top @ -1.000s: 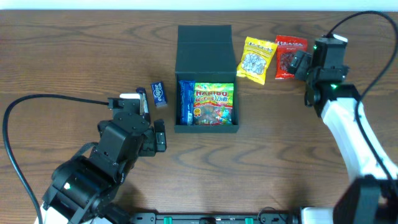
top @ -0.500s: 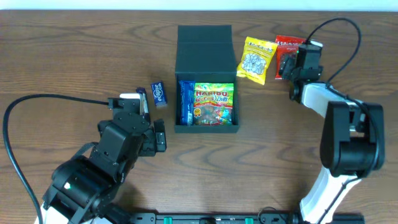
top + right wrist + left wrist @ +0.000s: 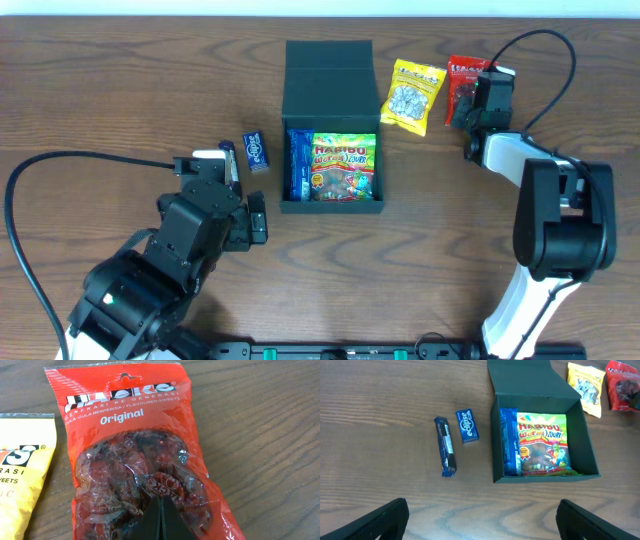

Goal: Pack container
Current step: 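Reach the right gripper to the red Hacks bag and grasp it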

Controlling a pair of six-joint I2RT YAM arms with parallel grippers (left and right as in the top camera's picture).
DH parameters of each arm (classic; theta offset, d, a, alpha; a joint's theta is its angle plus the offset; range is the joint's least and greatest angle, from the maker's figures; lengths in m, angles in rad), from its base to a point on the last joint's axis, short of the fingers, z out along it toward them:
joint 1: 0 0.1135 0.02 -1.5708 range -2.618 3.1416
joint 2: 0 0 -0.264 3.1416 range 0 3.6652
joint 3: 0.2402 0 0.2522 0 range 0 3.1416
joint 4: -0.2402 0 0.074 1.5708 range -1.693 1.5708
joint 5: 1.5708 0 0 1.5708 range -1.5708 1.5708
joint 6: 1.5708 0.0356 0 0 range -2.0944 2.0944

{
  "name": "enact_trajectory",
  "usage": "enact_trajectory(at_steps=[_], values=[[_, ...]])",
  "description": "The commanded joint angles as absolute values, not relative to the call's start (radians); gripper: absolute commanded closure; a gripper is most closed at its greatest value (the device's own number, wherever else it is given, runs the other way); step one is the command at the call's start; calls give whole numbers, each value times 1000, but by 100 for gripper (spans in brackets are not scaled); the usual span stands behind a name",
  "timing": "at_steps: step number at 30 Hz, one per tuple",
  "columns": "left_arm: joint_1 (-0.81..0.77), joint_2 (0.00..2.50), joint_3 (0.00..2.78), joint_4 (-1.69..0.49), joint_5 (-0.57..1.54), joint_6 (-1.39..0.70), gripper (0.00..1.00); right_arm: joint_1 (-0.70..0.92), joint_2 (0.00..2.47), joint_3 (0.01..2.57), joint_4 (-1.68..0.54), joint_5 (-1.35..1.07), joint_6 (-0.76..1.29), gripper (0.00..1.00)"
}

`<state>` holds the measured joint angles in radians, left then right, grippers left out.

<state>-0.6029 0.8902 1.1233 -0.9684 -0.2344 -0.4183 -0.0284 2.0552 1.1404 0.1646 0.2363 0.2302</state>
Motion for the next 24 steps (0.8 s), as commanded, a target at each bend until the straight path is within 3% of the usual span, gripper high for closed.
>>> enact_trajectory(at_steps=[1, 18, 19, 21, 23, 24], values=[[-600, 890, 1127, -970, -235, -411, 5, -40, 2080, 1143, 153, 242, 231, 99], [-600, 890, 1127, -969, -235, -411, 5, -38, 1772, 1143, -117, 194, 276, 97], [-600, 890, 1127, -969, -235, -411, 5, -38, 1776, 1142, -117, 194, 276, 71], [-600, 890, 1127, -969, -235, -411, 5, -39, 1796, 1142, -115, 194, 275, 54], [-600, 890, 1127, -970, -235, -411, 5, -42, 1824, 1142, -106, 194, 276, 31], [-600, 890, 1128, -969, -235, -411, 5, -46, 1849, 1142, -88, 194, 276, 27]])
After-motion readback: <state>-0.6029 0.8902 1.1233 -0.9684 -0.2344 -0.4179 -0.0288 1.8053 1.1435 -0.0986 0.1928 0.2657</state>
